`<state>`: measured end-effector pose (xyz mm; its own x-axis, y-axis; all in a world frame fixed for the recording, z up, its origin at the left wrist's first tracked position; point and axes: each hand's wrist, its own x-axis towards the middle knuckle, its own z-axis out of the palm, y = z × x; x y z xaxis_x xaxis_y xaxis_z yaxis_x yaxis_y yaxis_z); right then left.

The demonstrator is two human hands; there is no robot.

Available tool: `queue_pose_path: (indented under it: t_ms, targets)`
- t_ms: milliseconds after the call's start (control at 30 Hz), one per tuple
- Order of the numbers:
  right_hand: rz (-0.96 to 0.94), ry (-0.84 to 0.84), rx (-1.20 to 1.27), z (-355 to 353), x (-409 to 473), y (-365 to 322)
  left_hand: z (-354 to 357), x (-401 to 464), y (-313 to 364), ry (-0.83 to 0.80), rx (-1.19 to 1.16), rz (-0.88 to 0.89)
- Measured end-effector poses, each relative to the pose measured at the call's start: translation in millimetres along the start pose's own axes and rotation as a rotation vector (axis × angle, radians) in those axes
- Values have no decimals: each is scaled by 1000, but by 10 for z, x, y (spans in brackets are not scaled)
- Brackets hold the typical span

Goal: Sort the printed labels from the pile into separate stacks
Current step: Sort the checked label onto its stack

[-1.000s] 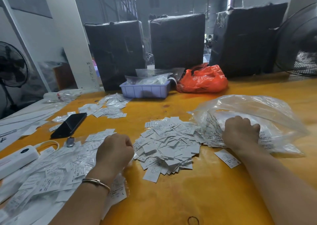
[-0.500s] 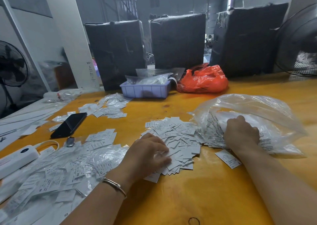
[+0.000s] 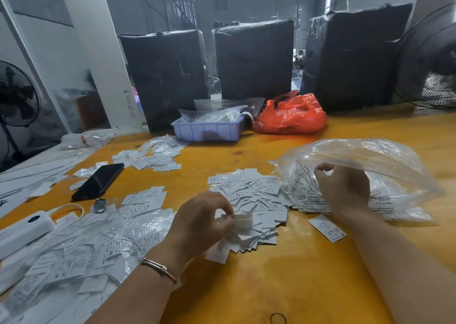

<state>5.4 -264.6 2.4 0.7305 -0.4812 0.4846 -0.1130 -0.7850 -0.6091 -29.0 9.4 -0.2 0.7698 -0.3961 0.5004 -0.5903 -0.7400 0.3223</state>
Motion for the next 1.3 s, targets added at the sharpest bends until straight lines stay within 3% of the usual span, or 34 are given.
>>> queue_pose_path:
  t_ms: [67, 167, 267, 333, 467, 633, 700, 800, 900, 1133, 1300]
  targets:
    - [44, -64, 269, -35, -49, -96, -47, 6, 20, 44, -243, -86]
    - [33, -449, 693, -120, -187, -335, -125, 19, 65, 10, -761, -330]
    - [-114, -706, 796, -130, -339, -483, -148, 12, 81, -63, -980, -377]
    - [-179, -726, 814, -100, -410, -532, -149, 6, 103, -107, -1038, -383]
    - [-434, -567, 597, -44, -472, -544, -127, 2, 144, -179, -1047, -374]
    - [-577, -456, 548, -65, -503, -556, -130, 5, 190, -100, -1011, -367]
    - [-428, -600, 710, -85, -513, -578, -139, 2, 193, -36, -989, -338]
    - [-38, -953, 964, -112, -485, -579, -155, -8, 174, 23, -964, -290]
    - [107, -1109, 952, -123, -447, -563, -165, -16, 162, 15, -939, -253]
    - [184, -1112, 978, -113, -407, -532, -138, -37, 187, -19, -832, -153]
    - [151, -904, 1073, -89, -430, -543, -163, -21, 160, -39, -950, -227]
